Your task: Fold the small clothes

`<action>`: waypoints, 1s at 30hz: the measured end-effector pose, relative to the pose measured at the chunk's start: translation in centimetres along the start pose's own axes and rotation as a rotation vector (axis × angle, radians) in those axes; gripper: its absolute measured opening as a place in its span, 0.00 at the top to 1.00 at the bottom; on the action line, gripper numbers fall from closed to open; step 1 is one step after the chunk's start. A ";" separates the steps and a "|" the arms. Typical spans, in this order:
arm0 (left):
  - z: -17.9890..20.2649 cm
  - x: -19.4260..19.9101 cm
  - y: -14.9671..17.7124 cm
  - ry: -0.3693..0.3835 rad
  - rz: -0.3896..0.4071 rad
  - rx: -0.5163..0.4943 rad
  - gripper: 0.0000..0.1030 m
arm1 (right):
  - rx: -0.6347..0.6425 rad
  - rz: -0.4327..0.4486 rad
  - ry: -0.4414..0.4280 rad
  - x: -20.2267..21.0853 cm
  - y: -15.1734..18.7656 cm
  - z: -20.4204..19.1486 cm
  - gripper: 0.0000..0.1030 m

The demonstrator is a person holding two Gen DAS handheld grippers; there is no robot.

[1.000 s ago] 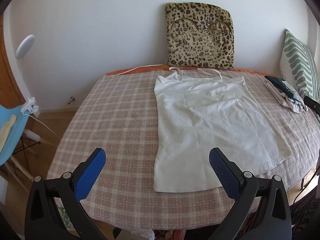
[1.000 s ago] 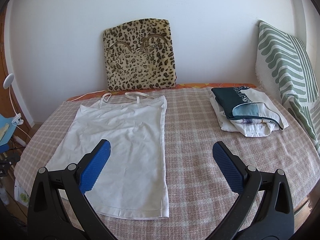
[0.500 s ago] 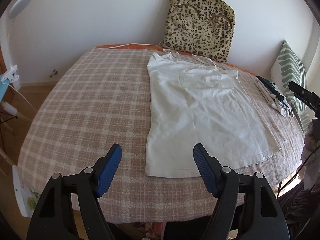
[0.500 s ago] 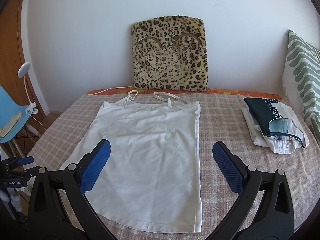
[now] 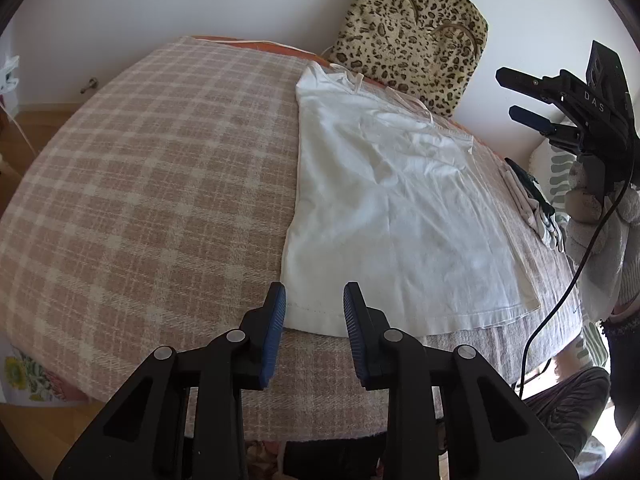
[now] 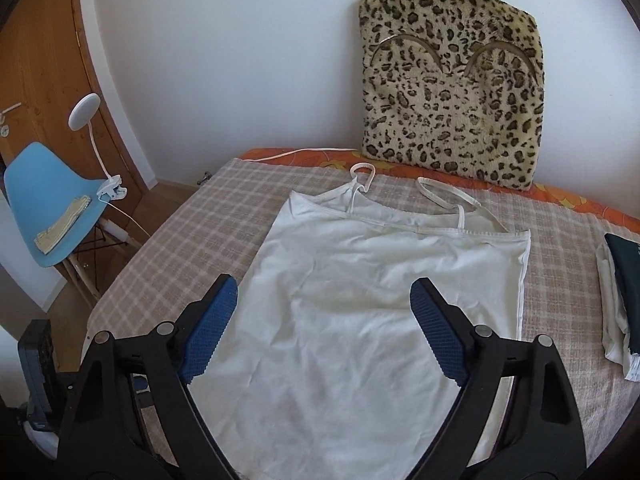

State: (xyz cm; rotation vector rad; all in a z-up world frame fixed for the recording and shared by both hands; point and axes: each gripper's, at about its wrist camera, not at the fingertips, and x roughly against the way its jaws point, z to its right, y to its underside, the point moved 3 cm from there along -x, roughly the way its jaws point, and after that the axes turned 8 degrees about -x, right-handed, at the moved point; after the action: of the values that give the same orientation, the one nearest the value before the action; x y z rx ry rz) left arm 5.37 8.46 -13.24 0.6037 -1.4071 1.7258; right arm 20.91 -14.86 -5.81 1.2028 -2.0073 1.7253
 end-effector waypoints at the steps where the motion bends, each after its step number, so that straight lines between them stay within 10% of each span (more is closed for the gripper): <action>1: 0.0 -0.2 0.1 -0.004 -0.004 -0.007 0.73 | -0.003 -0.017 -0.013 -1.0 -0.6 -0.4 0.12; 30: -2.0 -2.2 -0.2 0.014 -0.035 0.054 0.75 | -0.013 -0.348 0.062 -25.5 -6.7 -6.2 0.35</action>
State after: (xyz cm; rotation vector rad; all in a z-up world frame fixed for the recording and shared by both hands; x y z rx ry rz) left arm 6.98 9.73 -15.34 0.6408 -1.3361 1.7412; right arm 39.80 1.77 -15.70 1.3790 -1.6525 1.5540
